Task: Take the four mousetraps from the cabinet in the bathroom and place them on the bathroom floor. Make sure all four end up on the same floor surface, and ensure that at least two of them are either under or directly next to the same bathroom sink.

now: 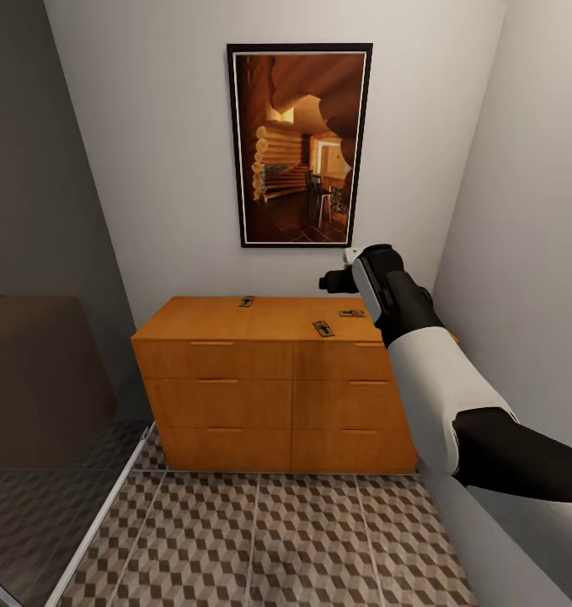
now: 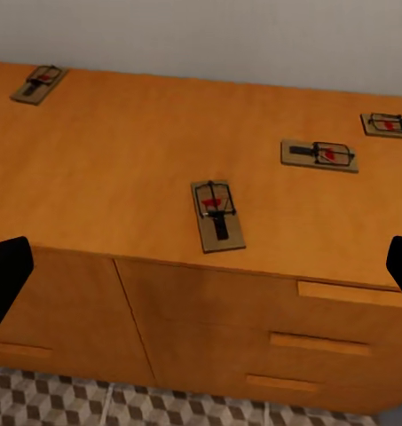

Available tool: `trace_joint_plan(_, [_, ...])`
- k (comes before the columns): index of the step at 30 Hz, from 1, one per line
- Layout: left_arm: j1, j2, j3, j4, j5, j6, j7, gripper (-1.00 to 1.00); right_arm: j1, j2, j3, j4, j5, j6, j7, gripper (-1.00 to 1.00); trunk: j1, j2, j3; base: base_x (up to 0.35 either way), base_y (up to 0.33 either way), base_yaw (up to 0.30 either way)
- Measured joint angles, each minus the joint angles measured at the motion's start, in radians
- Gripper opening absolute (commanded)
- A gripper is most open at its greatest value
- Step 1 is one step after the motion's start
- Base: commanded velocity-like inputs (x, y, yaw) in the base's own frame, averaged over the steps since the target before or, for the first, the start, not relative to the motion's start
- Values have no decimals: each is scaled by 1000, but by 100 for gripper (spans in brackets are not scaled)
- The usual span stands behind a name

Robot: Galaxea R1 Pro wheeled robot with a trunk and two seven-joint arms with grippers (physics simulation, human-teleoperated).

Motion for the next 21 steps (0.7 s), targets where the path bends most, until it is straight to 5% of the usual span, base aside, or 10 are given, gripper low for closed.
trace_joint_plan(21, [0,0,0,0,0,0,0,100,0,-7,0,88,6,-82,4,100,0,0,0,85,0,0])
